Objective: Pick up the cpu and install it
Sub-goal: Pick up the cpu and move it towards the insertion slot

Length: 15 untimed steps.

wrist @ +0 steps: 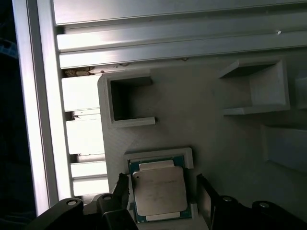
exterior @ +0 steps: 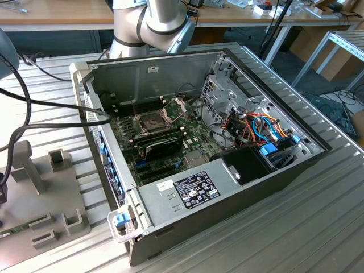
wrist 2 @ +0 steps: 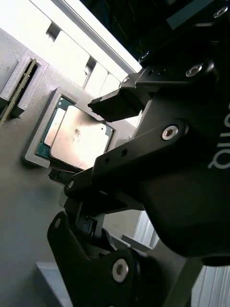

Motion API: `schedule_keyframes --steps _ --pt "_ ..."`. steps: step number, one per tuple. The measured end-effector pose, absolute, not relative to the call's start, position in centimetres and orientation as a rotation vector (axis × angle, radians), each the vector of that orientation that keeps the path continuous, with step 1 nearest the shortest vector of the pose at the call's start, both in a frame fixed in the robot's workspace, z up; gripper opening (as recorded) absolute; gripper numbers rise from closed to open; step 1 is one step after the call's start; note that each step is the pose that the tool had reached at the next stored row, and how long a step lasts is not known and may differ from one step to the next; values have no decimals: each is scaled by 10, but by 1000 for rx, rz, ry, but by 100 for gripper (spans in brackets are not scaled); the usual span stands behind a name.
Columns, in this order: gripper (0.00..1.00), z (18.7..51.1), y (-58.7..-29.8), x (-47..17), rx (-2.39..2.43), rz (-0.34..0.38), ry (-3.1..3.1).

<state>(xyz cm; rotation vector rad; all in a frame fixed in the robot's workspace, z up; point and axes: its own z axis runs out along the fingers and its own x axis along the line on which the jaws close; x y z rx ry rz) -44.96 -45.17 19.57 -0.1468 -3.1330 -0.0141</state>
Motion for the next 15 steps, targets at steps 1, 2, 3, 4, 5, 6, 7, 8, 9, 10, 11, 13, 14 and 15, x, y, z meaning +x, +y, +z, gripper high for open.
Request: schedule_keyframes --steps 1,2,3,4,5,6,7,8,9,10,11,13,14,15 --pt "67 196 -452 -450 -137 -14 -3133" --pt "67 195 -452 -450 -124 -14 -3134" --pt "67 195 -452 -450 -112 -14 -3135" --pt "67 195 -452 -450 -89 -14 -3135" --pt "67 195 -452 -450 -70 -13 -3136" --pt "67 195 -452 -450 -61 -13 -3136" --pt "67 194 -452 -450 -47 -13 -3136" --pt "67 194 -452 -450 -23 -11 -3136" --pt "67 194 -452 -450 -8 -10 -3136" --pt "67 194 -452 -450 -2 -9 -3136" --pt "67 194 -452 -450 2 -8 -3136" --pt "67 194 -452 -450 9 -4 -3136" --pt "67 194 -452 -450 11 -3 -3136" --pt "67 193 -452 -450 11 -3 -3136"
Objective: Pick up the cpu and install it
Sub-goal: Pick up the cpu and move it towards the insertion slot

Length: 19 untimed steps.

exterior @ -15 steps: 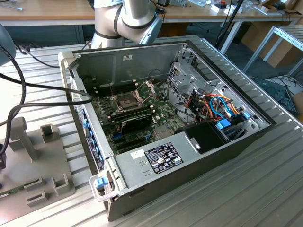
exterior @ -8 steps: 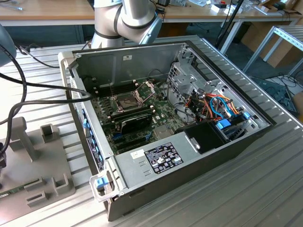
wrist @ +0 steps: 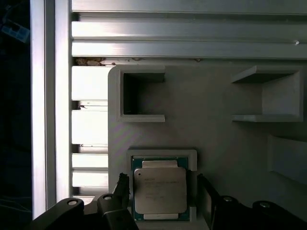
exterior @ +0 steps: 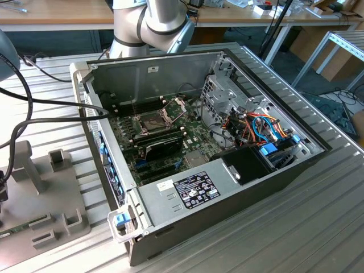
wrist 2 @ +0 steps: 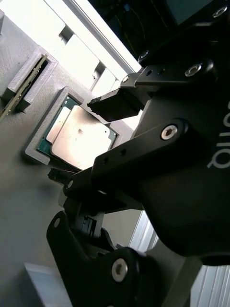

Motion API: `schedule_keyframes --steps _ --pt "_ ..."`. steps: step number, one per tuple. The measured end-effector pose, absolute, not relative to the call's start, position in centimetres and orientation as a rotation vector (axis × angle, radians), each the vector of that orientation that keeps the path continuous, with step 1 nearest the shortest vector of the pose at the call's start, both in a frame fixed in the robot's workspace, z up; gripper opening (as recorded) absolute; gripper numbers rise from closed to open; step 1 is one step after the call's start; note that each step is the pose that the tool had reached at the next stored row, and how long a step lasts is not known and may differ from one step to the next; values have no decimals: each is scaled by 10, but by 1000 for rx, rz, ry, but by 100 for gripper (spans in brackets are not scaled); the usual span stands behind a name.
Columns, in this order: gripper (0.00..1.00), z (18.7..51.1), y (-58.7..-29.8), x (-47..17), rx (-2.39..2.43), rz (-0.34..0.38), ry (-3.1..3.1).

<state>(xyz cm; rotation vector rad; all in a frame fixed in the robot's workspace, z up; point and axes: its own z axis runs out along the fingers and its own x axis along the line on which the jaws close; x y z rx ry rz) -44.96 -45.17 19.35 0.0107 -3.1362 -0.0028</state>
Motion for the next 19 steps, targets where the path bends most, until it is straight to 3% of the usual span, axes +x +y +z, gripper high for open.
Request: schedule_keyframes --steps 19 --pt "67 190 -451 -450 11 -3 -3136"
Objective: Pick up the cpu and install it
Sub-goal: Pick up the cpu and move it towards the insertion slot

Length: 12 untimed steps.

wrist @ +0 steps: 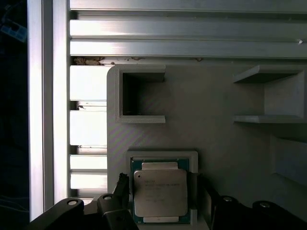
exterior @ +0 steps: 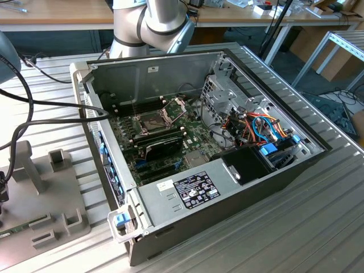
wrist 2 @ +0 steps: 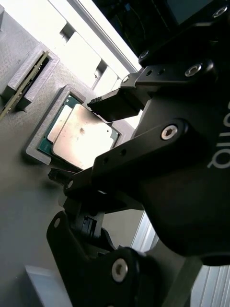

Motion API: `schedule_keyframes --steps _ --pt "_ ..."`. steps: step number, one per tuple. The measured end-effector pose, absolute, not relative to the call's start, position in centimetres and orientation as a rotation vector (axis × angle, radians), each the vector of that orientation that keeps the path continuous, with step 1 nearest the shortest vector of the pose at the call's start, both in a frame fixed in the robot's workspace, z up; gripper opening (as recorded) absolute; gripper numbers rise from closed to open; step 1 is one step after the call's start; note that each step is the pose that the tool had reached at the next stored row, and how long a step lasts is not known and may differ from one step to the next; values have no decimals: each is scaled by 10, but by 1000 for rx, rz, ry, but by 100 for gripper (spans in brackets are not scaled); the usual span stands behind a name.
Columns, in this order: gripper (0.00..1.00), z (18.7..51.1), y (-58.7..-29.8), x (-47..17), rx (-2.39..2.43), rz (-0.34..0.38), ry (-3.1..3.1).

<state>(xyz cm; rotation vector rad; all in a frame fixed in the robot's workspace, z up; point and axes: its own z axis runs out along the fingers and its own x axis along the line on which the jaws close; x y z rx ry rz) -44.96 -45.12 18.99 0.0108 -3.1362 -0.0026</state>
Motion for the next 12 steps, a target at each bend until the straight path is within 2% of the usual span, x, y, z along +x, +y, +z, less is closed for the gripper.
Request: schedule_keyframes --steps 6,7,9,12 --pt "67 190 -451 -450 11 -3 -3136" --pt "66 190 -451 -450 11 -3 -3136" --pt "55 190 -451 -450 11 -3 -3136" --pt "55 190 -451 -450 11 -3 -3136"
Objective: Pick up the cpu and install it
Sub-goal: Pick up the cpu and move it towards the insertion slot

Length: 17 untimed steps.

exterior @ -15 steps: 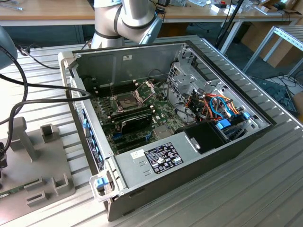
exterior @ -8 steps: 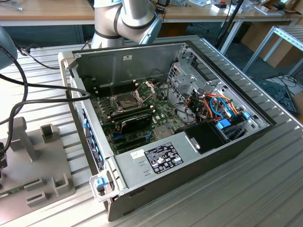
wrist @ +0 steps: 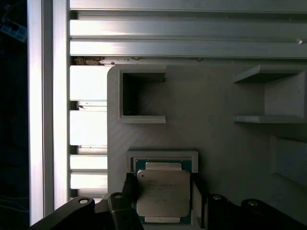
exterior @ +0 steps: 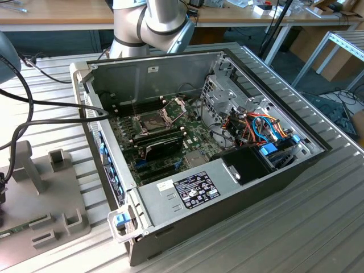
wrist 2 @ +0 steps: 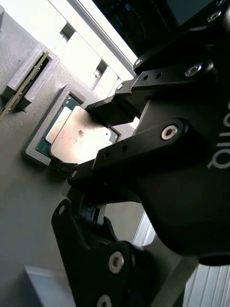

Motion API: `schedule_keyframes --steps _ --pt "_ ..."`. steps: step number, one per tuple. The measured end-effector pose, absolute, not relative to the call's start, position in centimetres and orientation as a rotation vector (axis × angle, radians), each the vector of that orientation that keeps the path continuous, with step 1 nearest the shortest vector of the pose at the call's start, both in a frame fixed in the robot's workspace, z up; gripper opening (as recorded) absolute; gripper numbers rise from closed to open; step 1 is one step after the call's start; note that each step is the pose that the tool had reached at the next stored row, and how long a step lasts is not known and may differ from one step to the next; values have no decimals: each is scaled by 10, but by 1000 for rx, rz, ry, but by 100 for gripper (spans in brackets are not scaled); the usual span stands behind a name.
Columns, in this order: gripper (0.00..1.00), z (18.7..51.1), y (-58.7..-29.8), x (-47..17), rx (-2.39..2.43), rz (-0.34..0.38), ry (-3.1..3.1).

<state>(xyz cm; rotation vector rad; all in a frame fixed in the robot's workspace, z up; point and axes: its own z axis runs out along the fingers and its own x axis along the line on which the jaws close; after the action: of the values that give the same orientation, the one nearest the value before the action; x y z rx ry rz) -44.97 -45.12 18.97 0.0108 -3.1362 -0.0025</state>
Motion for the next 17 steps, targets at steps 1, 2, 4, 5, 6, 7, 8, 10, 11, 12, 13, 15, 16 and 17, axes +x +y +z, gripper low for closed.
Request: schedule_keyframes --steps 1,2,4,5,6,7,8,10,11,12,13,15,16,17 --pt "55 190 -451 -450 11 -3 -3136" --pt "55 190 -451 -450 11 -3 -3136" --pt "55 190 -451 -450 11 -3 -3136" --pt "55 190 -451 -450 11 -3 -3136" --pt "55 190 -451 -450 11 -3 -3136" --pt "55 190 -451 -450 11 -2 -3136" --pt "55 190 -451 -450 11 -2 -3136" --pt "55 190 -451 -450 11 -3 -3136" --pt "55 189 -451 -450 11 -3 -3136" --pt "55 189 -451 -450 11 -3 -3137" --pt "62 189 -451 -450 11 -3 -3136" --pt "62 189 -451 -450 11 -3 -3136" --pt "62 189 -451 -450 11 -3 -3136" --pt "62 190 -451 -450 11 -3 -3136"
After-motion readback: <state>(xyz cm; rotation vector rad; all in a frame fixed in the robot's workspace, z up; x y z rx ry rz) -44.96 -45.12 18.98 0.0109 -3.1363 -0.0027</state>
